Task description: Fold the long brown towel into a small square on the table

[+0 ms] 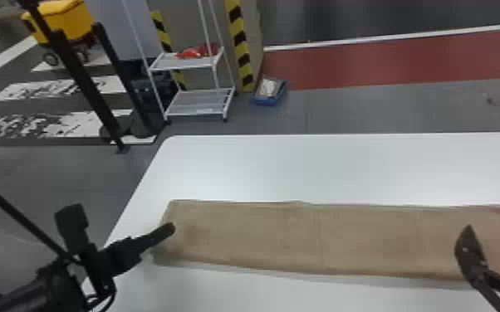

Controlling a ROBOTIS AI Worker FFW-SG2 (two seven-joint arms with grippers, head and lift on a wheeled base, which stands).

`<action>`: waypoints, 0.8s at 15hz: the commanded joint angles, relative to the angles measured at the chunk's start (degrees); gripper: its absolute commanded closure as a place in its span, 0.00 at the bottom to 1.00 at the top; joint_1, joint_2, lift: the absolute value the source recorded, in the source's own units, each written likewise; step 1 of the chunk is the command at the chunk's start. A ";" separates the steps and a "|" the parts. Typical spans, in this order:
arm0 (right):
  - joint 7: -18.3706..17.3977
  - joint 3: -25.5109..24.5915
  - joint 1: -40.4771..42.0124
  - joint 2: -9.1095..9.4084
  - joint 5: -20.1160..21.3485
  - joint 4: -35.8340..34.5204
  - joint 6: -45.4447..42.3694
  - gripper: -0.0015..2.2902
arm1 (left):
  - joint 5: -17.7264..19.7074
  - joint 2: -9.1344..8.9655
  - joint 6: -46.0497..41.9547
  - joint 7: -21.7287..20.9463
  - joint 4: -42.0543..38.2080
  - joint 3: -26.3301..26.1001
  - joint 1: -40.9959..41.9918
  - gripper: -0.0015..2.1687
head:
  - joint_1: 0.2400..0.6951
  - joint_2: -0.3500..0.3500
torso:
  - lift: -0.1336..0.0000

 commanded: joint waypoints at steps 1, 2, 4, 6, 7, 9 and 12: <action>0.00 0.23 -0.25 -0.09 -0.01 0.22 0.06 0.04 | -1.19 -0.15 0.07 -2.46 0.06 -0.19 0.06 0.15 | 1.00 0.89 | 0.16; 0.00 0.23 -0.34 -0.09 -0.01 0.31 0.06 0.04 | -1.72 -0.15 0.07 -3.87 0.06 -0.19 0.06 0.22 | 1.00 0.88 | 0.16; 0.00 0.23 -0.34 -0.27 -0.28 0.48 0.06 0.04 | -2.24 -0.15 -0.11 -7.03 0.06 0.07 0.06 0.51 | 1.00 0.87 | 0.16; 0.09 0.23 -0.34 -0.27 -0.54 0.40 0.06 0.04 | -2.86 -0.15 -0.11 -8.53 -0.12 0.07 0.15 0.99 | 1.00 0.86 | 0.16; 0.09 0.23 -0.34 -0.27 -0.54 0.40 -0.12 0.04 | -3.21 -0.15 -0.11 -8.53 -0.12 -0.02 0.24 0.99 | 1.00 0.85 | 0.16; 0.09 0.23 -0.34 -0.27 -0.63 0.40 -0.12 0.04 | -3.74 -0.15 -0.11 -9.32 -0.21 -0.02 0.41 0.99 | 1.00 0.86 | 0.16; 0.09 0.31 -0.34 -0.27 -0.63 0.40 -0.12 0.04 | -4.35 -0.15 -0.11 -8.88 -0.12 0.16 0.41 0.99 | 1.00 0.86 | 0.16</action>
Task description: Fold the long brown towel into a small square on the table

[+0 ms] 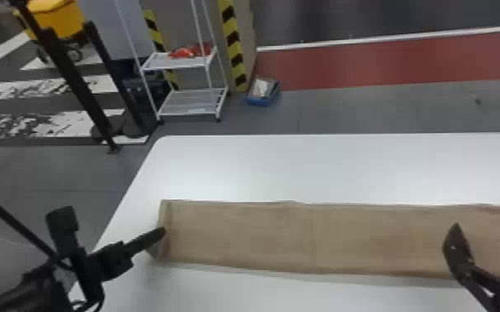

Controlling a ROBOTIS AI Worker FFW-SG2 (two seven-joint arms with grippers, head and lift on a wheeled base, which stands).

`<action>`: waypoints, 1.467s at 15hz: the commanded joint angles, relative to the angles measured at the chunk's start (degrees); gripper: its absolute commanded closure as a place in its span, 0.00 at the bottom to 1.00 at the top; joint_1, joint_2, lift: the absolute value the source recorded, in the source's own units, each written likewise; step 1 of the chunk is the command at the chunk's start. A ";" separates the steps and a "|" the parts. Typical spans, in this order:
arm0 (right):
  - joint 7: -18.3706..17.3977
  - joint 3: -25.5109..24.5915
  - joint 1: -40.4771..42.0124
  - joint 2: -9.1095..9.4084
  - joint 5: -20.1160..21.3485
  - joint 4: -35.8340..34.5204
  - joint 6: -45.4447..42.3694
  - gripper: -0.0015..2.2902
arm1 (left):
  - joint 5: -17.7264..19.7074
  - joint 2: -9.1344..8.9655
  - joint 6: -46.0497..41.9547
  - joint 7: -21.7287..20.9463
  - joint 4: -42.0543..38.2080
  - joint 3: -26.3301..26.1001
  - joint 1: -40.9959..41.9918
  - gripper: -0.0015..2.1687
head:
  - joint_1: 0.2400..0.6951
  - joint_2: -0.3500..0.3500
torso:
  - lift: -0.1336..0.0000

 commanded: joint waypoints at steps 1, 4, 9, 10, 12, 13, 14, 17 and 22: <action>0.00 0.05 0.00 0.00 -0.06 0.00 0.00 0.04 | -0.46 -0.15 -0.17 0.04 0.15 -0.11 0.18 0.99 | 1.00 0.86 | 0.16; 0.00 0.13 0.00 0.00 -0.06 0.00 0.00 0.04 | -0.55 -0.15 -0.70 -0.22 -0.02 -0.02 0.45 0.99 | 1.00 0.87 | 0.16; 0.00 0.22 -0.09 -0.09 -0.06 0.18 0.00 0.04 | -1.87 -0.15 -4.74 1.71 -0.02 -0.20 1.15 0.45 | 1.00 0.88 | 0.16; 0.00 0.22 -0.09 -0.09 -0.06 0.26 0.00 0.04 | -1.87 -0.15 -6.85 2.07 -0.20 -0.20 1.41 0.24 | 1.00 0.89 | 0.16; 0.00 0.22 -0.18 -0.09 -0.06 0.44 0.00 0.04 | -1.87 -0.15 -7.56 2.24 -0.20 -0.11 1.41 0.21 | 1.00 0.90 | 0.16; 0.00 0.22 -0.26 -0.09 -0.06 0.61 0.00 0.04 | -1.87 -0.15 -7.73 2.59 -0.20 -0.11 1.41 0.20 | 1.00 0.91 | 0.16; 0.00 0.31 -0.35 -0.09 -0.06 0.79 0.00 0.04 | -1.96 -0.15 -8.08 2.59 0.15 -0.20 1.41 0.20 | 1.00 0.91 | 0.16; 0.00 0.31 -0.62 -0.18 -0.06 1.05 0.00 0.04 | -2.31 -0.15 -8.08 2.68 1.38 -0.46 1.41 0.16 | 1.00 0.91 | 0.16; 0.00 0.40 -0.88 -0.26 -0.06 1.49 0.00 0.04 | -4.42 -0.15 -7.91 0.04 2.09 -1.26 1.41 0.17 | 1.00 0.91 | 0.16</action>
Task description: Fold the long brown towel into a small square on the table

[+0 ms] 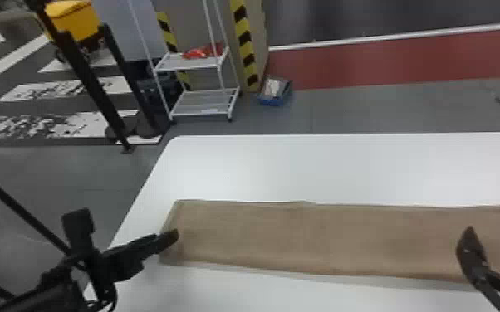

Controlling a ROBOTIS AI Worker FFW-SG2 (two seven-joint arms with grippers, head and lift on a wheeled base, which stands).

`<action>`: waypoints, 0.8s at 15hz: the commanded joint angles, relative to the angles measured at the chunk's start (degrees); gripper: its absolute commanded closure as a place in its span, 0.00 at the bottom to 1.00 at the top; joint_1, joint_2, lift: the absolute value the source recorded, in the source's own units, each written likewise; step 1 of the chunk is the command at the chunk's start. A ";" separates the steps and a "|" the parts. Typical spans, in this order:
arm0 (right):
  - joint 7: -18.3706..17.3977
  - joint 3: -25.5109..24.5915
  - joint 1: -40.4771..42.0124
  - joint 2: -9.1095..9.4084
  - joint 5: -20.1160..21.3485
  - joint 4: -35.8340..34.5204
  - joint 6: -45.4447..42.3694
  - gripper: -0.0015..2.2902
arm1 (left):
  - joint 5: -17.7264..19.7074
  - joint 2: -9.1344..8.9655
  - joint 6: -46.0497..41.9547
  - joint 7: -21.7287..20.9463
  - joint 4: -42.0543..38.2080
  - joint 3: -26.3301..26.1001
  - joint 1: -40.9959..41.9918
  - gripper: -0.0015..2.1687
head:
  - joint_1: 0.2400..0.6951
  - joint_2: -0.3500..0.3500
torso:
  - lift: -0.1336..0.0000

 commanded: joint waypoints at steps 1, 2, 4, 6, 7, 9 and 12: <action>0.00 0.00 -0.03 -0.14 -0.09 0.07 0.00 0.04 | -1.75 -0.15 0.02 -2.10 0.02 -0.67 0.00 0.27 | 1.00 0.90 | 0.16; 0.00 0.00 -0.12 -0.23 -0.44 0.16 -0.18 0.04 | -2.01 -0.15 0.02 -3.59 0.02 -0.67 0.00 0.41 | 1.00 0.90 | 0.16; 0.09 0.00 -0.12 -0.31 -0.70 0.24 -0.35 0.04 | -2.28 -0.15 0.02 -6.06 -0.07 -0.76 0.00 0.68 | 1.00 0.87 | 0.16; 0.09 0.00 -0.12 -0.31 -0.79 0.24 -0.35 0.04 | -2.80 -0.15 0.20 -6.41 -0.24 -0.76 0.00 0.94 | 1.00 0.86 | 0.16; 0.09 0.00 -0.12 -0.31 -0.79 0.24 -0.35 0.04 | -3.33 -0.15 0.20 -7.29 -0.33 -0.76 0.00 0.95 | 1.00 0.86 | 0.16; 0.09 -0.09 -0.12 -0.31 -0.88 0.16 -0.35 0.04 | -3.51 -0.15 0.72 -9.04 -2.09 -0.76 0.62 0.99 | 1.00 0.86 | 0.16; 0.09 -0.44 0.41 -0.31 -0.88 -0.46 -0.53 0.04 | -0.87 -0.15 7.58 -11.07 -11.67 -2.34 3.16 0.99 | 1.00 0.84 | 0.16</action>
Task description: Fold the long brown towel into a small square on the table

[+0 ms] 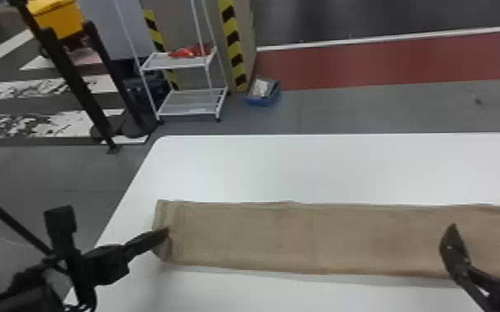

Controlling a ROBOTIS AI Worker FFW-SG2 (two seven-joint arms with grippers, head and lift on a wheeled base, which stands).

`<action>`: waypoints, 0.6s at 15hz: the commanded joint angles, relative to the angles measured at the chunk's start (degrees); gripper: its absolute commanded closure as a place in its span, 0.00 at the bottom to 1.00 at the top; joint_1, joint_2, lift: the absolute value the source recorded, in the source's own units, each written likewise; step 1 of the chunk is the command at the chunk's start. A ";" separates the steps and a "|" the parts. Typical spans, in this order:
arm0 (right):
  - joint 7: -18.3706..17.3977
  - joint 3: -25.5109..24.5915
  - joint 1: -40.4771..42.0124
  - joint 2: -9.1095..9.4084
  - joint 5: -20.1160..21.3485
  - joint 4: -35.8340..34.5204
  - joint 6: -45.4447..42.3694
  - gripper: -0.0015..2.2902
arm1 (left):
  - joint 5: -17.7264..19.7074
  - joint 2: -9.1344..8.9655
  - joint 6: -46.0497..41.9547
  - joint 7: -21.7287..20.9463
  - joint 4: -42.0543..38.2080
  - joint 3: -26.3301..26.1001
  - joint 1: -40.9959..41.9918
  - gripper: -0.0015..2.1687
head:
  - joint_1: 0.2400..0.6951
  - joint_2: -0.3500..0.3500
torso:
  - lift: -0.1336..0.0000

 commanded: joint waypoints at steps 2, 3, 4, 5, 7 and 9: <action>-0.08 -1.88 1.05 0.00 -0.70 -1.21 -0.20 0.04 | 4.78 -0.15 11.49 0.93 -13.84 -4.47 2.75 0.99 | 1.00 0.81 | 0.16; -0.08 -2.75 1.40 0.00 -1.32 -1.48 -0.20 0.04 | 4.87 -0.15 15.71 1.98 -18.49 -7.46 3.10 0.99 | 1.00 0.79 | 0.16; -0.08 -3.63 1.49 0.00 -1.67 -1.48 -0.38 0.04 | 4.78 -0.15 19.57 3.74 -22.45 -10.54 3.28 0.99 | 1.00 0.75 | 0.16; -0.08 -4.42 1.49 -0.18 -2.02 -1.48 -0.38 0.04 | 4.34 -0.15 22.56 5.41 -25.09 -13.70 3.28 0.99 | 1.00 0.70 | 0.16; -0.08 -6.97 1.84 -0.70 -4.04 -1.48 -0.56 0.04 | 1.53 -0.15 25.38 8.75 -27.37 -21.52 3.10 0.99 | 1.00 0.54 | 0.16; -0.17 -11.46 2.28 -1.14 -6.68 -1.04 -0.56 0.04 | -4.01 -0.15 25.90 11.82 -27.46 -30.75 1.96 0.99 | 1.00 0.44 | 0.16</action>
